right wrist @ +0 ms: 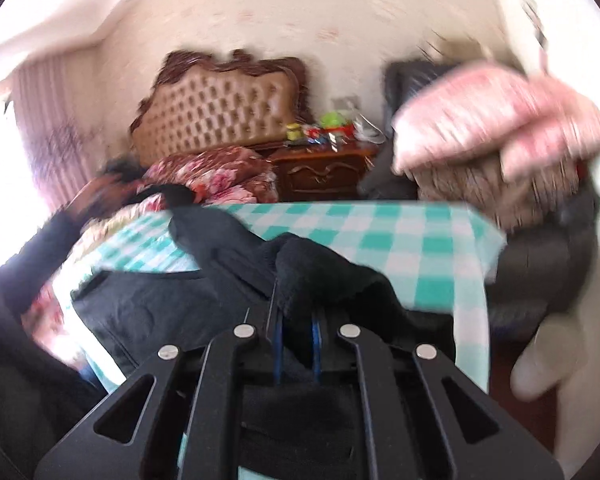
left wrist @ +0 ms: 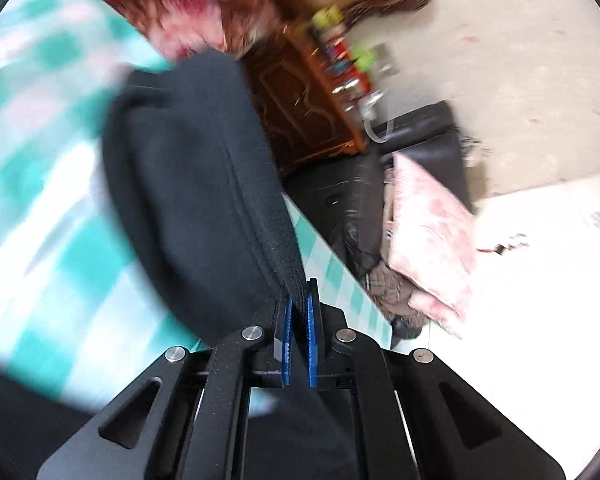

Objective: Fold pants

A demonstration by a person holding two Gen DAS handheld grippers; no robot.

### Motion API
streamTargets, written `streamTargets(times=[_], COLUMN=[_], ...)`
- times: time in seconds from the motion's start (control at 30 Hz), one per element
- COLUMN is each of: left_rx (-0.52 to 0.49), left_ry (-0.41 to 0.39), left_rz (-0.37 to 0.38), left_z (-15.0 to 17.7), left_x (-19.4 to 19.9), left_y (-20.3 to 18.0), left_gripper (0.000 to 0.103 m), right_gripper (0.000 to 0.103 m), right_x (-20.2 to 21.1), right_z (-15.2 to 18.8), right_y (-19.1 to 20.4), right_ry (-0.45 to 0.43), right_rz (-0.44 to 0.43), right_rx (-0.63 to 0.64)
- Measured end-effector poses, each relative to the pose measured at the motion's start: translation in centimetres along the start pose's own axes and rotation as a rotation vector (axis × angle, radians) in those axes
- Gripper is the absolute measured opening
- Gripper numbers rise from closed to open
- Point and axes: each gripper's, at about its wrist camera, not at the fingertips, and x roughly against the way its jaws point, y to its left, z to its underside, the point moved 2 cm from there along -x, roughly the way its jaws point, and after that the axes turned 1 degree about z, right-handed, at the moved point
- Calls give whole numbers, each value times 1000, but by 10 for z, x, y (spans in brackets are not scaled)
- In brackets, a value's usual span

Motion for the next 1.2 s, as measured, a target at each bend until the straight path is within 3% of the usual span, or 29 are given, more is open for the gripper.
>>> streamTargets(times=[0.1,0.2,0.27,0.43,0.47,0.5,0.67,0.77,0.8,0.83,0.87,0.9,1.0,1.07,1.1,1.2], left_rx=[16,74,72,-9,-11,-28,-79,-118,-135,-163,-185,-233,-398,-533,-626,-779], left_ry=[-22,3,6,-30,-31,-36,-51,-66,-74,-89,-102,-122,-168,-200,-200,-145], left_rz=[10,-14,-30,-75,-74,-78,-135,-201,-227,-261,-289,-336,-464,-552,-640,-754], left_z=[78,150,176,189,187,187,191,198,198,198,198,198,194,185,175,153], left_x=[68,86,89,81,81,81,80,78,77,79,81,85,86,80,68,23], left_y=[59,114,133,146,147,147,151,154,150,147,145,137,109,82,62,31], left_gripper=[4,4,4,4,4,4,4,14,23,26,27,31,39,52,66,68], right_gripper=[23,30,37,47,58,79,87,88,87,84,69,56,46,44,43,42], right_x=[-1,-8,-13,1,4,10,16,3,-4,-4,-5,-7,-7,-6,-5,-1], right_z=[30,62,87,124,127,128,120,112,111,113,113,112,107,101,98,88], right_y=[-27,-41,-45,-46,-44,-42,-27,-34,-34,-35,-36,-34,-23,-16,-12,0], right_ry=[41,100,138,68,51,24,-15,27,45,51,58,71,70,72,71,61], right_rz=[-7,-3,3,-20,-18,-17,-33,34,73,102,137,185,248,284,294,314], right_rx=[-197,-357,-476,-724,-746,-765,-812,-801,-798,-791,-780,-759,-673,-610,-585,-528])
